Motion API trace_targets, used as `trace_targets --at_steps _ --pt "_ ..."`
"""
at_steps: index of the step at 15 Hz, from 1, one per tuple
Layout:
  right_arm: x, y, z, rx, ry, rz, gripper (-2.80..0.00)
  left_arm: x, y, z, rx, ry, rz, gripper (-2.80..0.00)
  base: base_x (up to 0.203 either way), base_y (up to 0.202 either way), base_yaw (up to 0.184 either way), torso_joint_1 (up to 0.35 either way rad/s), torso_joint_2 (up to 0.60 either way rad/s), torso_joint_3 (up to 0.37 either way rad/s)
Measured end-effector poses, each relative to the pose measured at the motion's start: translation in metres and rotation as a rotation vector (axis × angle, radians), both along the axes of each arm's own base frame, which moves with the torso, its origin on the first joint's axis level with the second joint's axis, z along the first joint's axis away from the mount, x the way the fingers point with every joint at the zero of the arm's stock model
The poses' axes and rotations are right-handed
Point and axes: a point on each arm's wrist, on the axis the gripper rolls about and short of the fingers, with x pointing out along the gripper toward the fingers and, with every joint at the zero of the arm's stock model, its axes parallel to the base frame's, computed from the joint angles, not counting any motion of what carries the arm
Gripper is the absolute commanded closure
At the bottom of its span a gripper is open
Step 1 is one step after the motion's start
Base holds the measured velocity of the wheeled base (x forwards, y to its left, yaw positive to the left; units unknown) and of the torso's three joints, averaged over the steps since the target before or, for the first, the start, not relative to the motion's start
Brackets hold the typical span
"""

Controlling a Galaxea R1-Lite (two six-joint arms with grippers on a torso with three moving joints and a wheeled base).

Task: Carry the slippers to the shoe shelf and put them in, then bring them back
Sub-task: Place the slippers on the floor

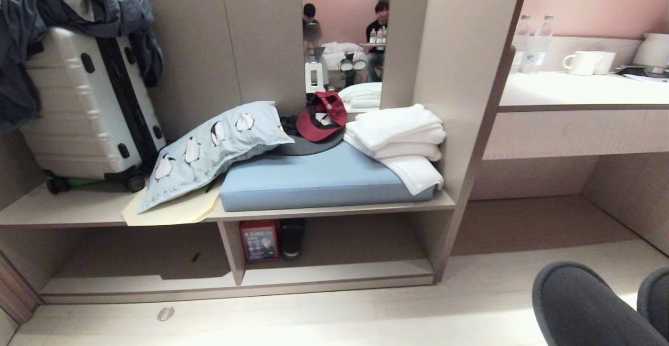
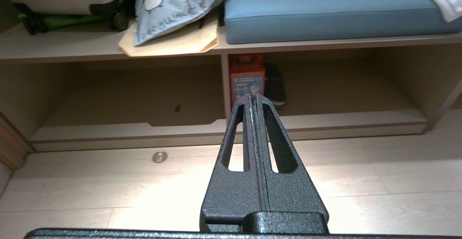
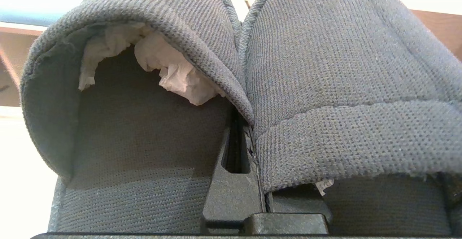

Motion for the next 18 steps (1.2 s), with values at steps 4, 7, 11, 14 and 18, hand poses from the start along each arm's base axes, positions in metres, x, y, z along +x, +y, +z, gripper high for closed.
trace_targets --at_steps 4,7,11,14,18 --pt "0.0000 0.0000 0.0000 0.000 0.000 0.000 0.00 0.0000 0.0000 0.0000 0.000 0.000 0.000 0.00 0.000 -0.197 0.003 0.000 0.00 0.005" --pt "0.0000 0.0000 0.0000 -0.001 0.000 0.000 0.00 0.0000 0.0000 0.0000 0.000 0.000 0.000 0.00 0.000 -0.199 0.000 0.003 0.00 0.002" --pt "0.0000 0.0000 0.0000 -0.001 0.000 0.000 0.00 0.0000 0.0000 0.0000 0.000 0.000 0.000 0.00 0.000 -0.198 0.001 0.001 0.00 0.003" --pt "0.0000 0.0000 0.0000 -0.001 0.000 0.000 0.00 0.0000 0.0000 0.0000 0.000 0.000 0.000 0.00 0.000 -0.198 0.003 0.002 0.00 0.004" --pt "0.0000 0.0000 0.0000 0.000 0.000 0.000 0.00 0.0000 0.0000 0.0001 0.000 -0.001 0.000 0.00 0.000 -0.198 0.002 0.000 0.00 0.002"
